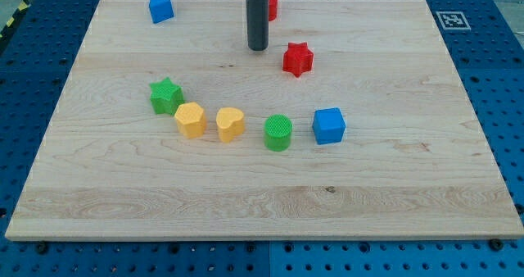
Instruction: Move the red star above the blue cube
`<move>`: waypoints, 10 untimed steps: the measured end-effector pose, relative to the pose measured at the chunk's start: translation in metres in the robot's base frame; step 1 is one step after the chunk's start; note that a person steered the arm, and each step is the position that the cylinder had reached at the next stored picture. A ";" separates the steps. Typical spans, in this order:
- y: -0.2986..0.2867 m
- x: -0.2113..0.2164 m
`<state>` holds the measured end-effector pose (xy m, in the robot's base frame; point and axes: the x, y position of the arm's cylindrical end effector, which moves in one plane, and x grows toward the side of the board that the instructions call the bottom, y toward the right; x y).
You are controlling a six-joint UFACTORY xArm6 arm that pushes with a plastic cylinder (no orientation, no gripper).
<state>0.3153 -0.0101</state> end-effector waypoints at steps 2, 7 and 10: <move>0.049 0.039; -0.215 0.066; -0.121 0.222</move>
<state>0.5371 -0.1308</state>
